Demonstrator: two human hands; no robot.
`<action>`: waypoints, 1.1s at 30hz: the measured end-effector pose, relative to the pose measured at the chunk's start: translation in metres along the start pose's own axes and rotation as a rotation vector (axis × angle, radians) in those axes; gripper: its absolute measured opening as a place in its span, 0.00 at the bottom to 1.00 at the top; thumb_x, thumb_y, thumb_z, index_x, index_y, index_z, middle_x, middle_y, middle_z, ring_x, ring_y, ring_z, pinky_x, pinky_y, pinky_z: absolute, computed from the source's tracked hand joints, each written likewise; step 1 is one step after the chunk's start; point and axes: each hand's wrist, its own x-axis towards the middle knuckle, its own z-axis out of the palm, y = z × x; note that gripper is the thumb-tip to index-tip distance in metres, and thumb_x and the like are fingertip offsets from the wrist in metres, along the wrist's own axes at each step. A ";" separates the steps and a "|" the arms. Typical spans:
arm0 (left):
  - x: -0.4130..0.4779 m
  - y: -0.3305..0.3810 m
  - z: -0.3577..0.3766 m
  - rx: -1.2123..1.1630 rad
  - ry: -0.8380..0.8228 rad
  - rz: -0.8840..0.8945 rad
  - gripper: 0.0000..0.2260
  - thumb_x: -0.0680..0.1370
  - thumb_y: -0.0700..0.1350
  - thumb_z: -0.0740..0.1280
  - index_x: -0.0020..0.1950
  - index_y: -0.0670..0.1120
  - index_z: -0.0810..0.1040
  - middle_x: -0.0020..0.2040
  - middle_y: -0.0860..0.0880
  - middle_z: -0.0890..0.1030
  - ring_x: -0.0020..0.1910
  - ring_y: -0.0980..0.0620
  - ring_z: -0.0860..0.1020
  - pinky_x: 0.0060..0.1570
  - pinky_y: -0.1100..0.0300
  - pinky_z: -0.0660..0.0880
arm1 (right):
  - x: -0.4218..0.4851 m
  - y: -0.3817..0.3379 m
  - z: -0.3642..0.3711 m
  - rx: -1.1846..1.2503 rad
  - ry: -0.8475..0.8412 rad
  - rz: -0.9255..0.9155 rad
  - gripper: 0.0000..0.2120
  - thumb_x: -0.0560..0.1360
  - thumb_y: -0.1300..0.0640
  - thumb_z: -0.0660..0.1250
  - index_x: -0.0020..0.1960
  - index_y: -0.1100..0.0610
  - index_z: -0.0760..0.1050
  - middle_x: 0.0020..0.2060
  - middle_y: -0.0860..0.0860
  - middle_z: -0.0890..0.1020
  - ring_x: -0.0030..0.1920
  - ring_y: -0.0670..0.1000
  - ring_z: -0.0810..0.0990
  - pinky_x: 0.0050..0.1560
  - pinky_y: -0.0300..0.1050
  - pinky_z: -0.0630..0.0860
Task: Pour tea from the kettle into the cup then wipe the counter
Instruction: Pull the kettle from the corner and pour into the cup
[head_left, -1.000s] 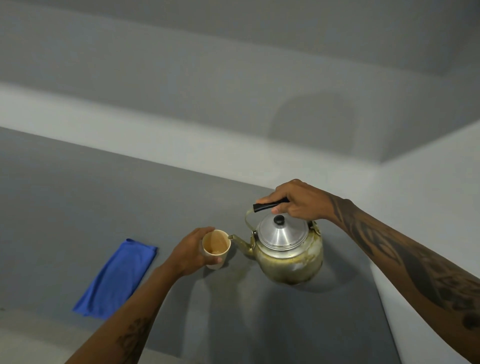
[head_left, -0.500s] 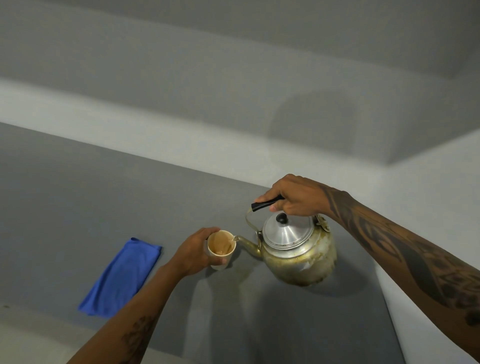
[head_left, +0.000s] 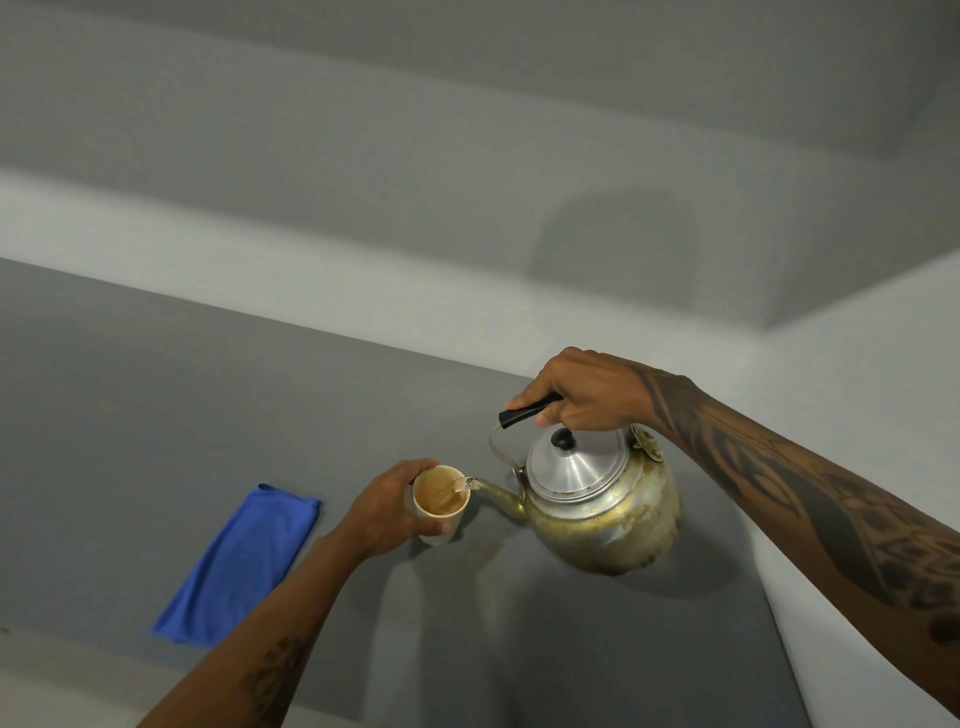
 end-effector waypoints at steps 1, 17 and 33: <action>0.000 0.000 0.000 -0.001 -0.001 -0.001 0.39 0.57 0.64 0.76 0.65 0.57 0.70 0.61 0.56 0.77 0.57 0.54 0.76 0.57 0.51 0.77 | 0.000 0.000 0.000 -0.002 0.000 0.005 0.17 0.76 0.59 0.67 0.63 0.46 0.77 0.32 0.26 0.75 0.28 0.32 0.72 0.30 0.32 0.62; 0.001 -0.001 0.000 -0.015 -0.009 0.027 0.36 0.58 0.63 0.76 0.64 0.58 0.70 0.60 0.55 0.77 0.56 0.54 0.77 0.56 0.50 0.78 | 0.003 0.004 0.000 -0.009 -0.012 0.001 0.17 0.75 0.57 0.67 0.62 0.44 0.77 0.39 0.41 0.83 0.28 0.45 0.70 0.31 0.36 0.65; 0.003 -0.001 0.002 0.000 -0.013 0.020 0.37 0.59 0.63 0.76 0.65 0.57 0.70 0.60 0.56 0.77 0.57 0.54 0.77 0.56 0.52 0.78 | 0.004 0.004 -0.001 -0.029 -0.041 0.010 0.17 0.75 0.56 0.68 0.62 0.43 0.77 0.47 0.47 0.86 0.38 0.56 0.80 0.42 0.50 0.78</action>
